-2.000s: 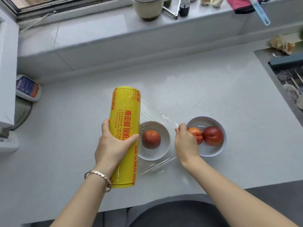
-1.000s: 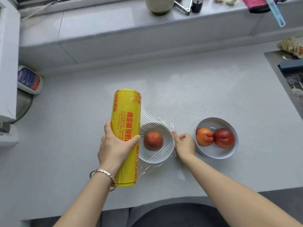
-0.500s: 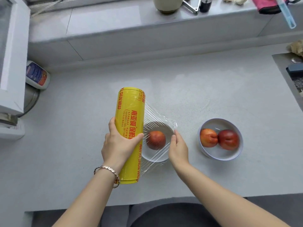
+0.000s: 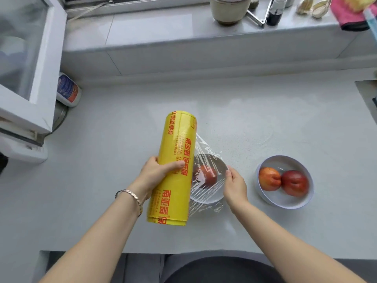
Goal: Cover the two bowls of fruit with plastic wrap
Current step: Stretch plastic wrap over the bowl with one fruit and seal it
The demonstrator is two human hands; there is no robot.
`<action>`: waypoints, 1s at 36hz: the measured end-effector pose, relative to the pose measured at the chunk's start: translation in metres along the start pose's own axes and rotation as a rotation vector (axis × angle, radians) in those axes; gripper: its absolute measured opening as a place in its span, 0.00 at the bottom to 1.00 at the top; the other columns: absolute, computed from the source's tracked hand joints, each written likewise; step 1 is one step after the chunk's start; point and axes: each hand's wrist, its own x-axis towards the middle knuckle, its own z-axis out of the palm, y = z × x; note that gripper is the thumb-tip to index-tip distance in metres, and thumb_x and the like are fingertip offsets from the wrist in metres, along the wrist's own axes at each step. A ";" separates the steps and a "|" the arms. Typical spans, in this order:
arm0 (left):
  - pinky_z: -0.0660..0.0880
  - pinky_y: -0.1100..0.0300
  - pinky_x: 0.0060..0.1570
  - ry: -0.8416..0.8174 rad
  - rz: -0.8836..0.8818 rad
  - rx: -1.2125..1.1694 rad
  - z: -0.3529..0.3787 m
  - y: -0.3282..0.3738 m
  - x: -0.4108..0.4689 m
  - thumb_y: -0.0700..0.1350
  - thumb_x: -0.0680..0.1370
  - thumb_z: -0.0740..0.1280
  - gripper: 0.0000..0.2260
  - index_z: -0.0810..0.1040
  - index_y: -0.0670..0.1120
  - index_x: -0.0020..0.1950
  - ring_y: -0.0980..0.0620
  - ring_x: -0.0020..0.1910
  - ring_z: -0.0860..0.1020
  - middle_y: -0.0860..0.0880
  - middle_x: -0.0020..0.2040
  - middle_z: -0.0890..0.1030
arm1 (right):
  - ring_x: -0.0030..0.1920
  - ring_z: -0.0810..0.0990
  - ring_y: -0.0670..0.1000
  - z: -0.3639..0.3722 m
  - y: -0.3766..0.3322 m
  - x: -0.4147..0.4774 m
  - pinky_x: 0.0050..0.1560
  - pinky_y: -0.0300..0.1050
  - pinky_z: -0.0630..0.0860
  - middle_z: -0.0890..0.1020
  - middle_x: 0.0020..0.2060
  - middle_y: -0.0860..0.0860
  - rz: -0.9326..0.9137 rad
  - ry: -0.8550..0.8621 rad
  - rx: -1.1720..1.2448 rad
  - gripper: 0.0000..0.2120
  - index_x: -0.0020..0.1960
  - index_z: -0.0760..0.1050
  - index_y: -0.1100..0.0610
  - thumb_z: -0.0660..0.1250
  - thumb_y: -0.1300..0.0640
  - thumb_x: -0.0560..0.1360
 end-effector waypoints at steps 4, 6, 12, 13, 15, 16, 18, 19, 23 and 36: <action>0.78 0.49 0.49 0.195 0.064 0.103 0.002 -0.012 -0.004 0.52 0.61 0.80 0.39 0.64 0.46 0.65 0.47 0.50 0.79 0.46 0.57 0.77 | 0.62 0.73 0.57 -0.007 0.000 0.006 0.61 0.44 0.66 0.77 0.61 0.58 0.040 0.064 -0.022 0.16 0.63 0.73 0.63 0.53 0.60 0.81; 0.77 0.48 0.52 0.295 0.083 0.222 0.003 -0.021 -0.008 0.56 0.60 0.79 0.40 0.62 0.48 0.65 0.46 0.52 0.78 0.47 0.58 0.76 | 0.58 0.75 0.58 -0.013 0.003 0.010 0.54 0.44 0.67 0.79 0.56 0.60 0.056 0.086 -0.031 0.15 0.59 0.75 0.64 0.53 0.59 0.81; 0.74 0.46 0.55 0.515 0.000 0.418 0.013 -0.048 -0.013 0.62 0.62 0.75 0.41 0.60 0.46 0.66 0.41 0.60 0.74 0.43 0.63 0.72 | 0.57 0.76 0.56 -0.017 0.009 0.004 0.50 0.41 0.66 0.80 0.55 0.59 0.018 0.140 -0.031 0.15 0.58 0.75 0.63 0.53 0.61 0.80; 0.74 0.45 0.55 0.521 -0.011 0.428 0.014 -0.052 -0.013 0.62 0.63 0.75 0.43 0.59 0.46 0.68 0.41 0.61 0.73 0.43 0.64 0.71 | 0.59 0.75 0.56 -0.017 0.008 0.002 0.53 0.41 0.67 0.80 0.57 0.58 0.020 0.145 -0.015 0.15 0.59 0.75 0.63 0.53 0.61 0.80; 0.73 0.45 0.55 0.536 -0.026 0.436 0.014 -0.059 -0.013 0.63 0.63 0.74 0.44 0.57 0.46 0.70 0.40 0.61 0.72 0.42 0.65 0.70 | 0.63 0.74 0.55 -0.016 0.006 0.000 0.60 0.41 0.66 0.78 0.60 0.57 0.021 0.153 0.002 0.15 0.62 0.74 0.63 0.54 0.61 0.80; 0.73 0.45 0.55 0.550 -0.026 0.438 0.014 -0.061 -0.013 0.63 0.63 0.74 0.45 0.57 0.45 0.70 0.40 0.62 0.72 0.42 0.65 0.70 | 0.63 0.74 0.54 -0.016 0.006 -0.001 0.60 0.40 0.65 0.78 0.61 0.57 0.012 0.155 -0.001 0.15 0.62 0.74 0.63 0.54 0.62 0.80; 0.72 0.44 0.57 0.582 -0.018 0.456 0.015 -0.065 -0.013 0.63 0.63 0.74 0.47 0.55 0.45 0.71 0.39 0.63 0.70 0.41 0.66 0.69 | 0.62 0.74 0.54 -0.016 0.007 -0.004 0.58 0.38 0.65 0.78 0.60 0.57 -0.006 0.159 -0.011 0.15 0.62 0.74 0.63 0.54 0.62 0.80; 0.71 0.44 0.58 0.598 -0.011 0.476 0.016 -0.066 -0.013 0.64 0.63 0.74 0.47 0.54 0.44 0.72 0.38 0.63 0.70 0.40 0.67 0.68 | 0.62 0.74 0.54 -0.017 0.007 -0.004 0.58 0.38 0.65 0.78 0.60 0.57 -0.011 0.161 -0.013 0.15 0.62 0.74 0.63 0.54 0.62 0.80; 0.69 0.44 0.59 0.631 0.001 0.576 0.023 -0.070 -0.013 0.65 0.65 0.71 0.49 0.51 0.44 0.74 0.36 0.64 0.68 0.37 0.67 0.66 | 0.61 0.75 0.54 -0.019 0.007 -0.004 0.58 0.40 0.66 0.79 0.59 0.57 -0.027 0.146 -0.031 0.15 0.61 0.75 0.62 0.54 0.61 0.80; 0.74 0.47 0.53 0.450 -0.040 0.451 0.001 -0.068 -0.005 0.68 0.67 0.67 0.47 0.43 0.53 0.76 0.40 0.60 0.74 0.43 0.65 0.72 | 0.57 0.76 0.55 -0.028 0.006 -0.004 0.49 0.37 0.64 0.80 0.56 0.58 -0.059 0.195 -0.079 0.14 0.59 0.76 0.63 0.54 0.61 0.80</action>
